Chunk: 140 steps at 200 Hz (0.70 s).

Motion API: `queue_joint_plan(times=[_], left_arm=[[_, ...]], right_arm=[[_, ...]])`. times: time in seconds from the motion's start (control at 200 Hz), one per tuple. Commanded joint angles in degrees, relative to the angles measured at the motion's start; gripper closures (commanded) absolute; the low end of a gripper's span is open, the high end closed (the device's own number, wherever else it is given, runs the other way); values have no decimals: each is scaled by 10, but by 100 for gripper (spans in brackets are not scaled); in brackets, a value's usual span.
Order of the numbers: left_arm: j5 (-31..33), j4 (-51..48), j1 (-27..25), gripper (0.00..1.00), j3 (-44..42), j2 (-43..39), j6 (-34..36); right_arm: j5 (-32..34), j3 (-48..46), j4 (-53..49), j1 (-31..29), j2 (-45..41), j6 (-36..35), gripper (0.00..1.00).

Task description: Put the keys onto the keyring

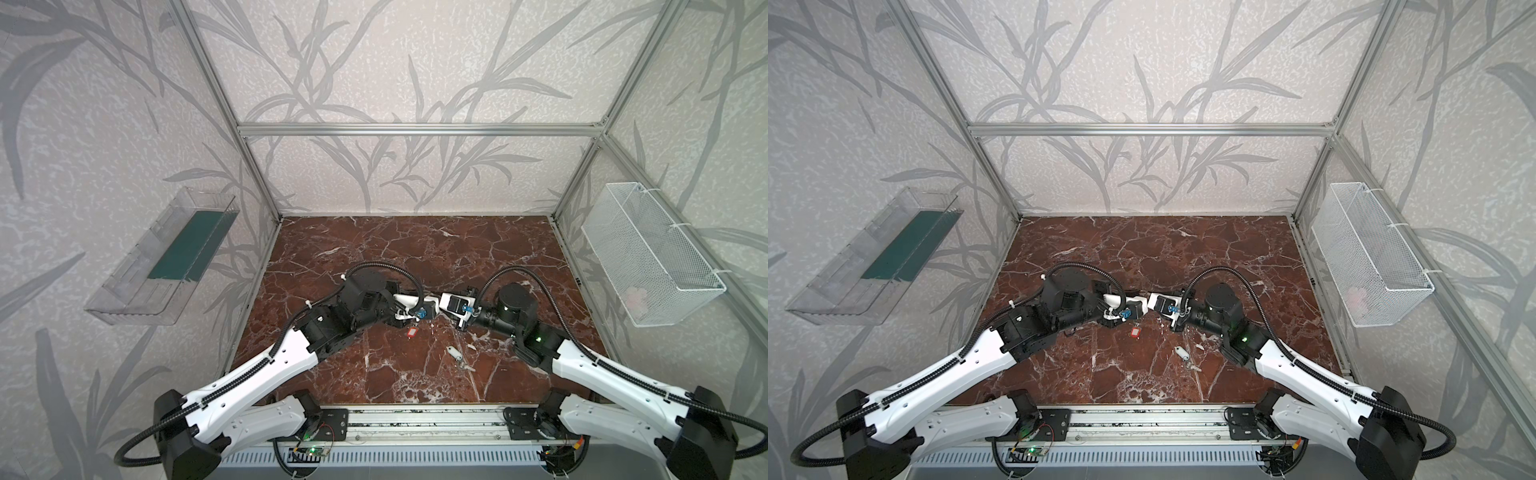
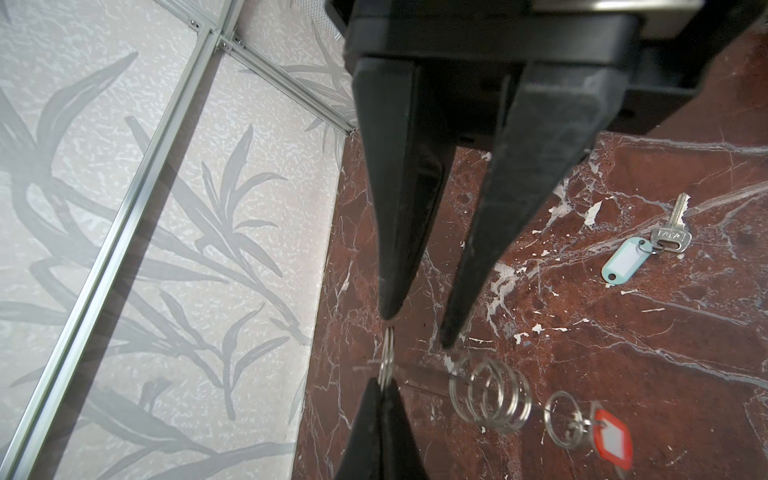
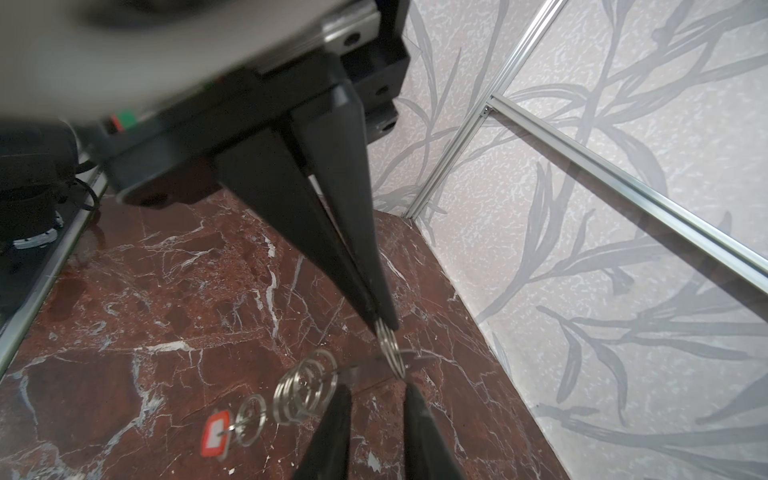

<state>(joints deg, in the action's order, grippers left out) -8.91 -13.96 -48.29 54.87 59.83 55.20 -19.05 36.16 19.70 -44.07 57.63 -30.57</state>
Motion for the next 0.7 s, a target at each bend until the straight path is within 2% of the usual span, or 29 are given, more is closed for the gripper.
queue_joint_plan(times=[0.0,0.48,0.695], left_arm=[[2,27,-6,100,-7,-13,27],[16,8,-21,100,7,-3,35],[4,1,-22,100,17,1,23]], right_arm=[[16,3,28,3,-14,-4,77],[-12,9,32,3,-8,1,85],[-20,10,28,3,-2,1,97]])
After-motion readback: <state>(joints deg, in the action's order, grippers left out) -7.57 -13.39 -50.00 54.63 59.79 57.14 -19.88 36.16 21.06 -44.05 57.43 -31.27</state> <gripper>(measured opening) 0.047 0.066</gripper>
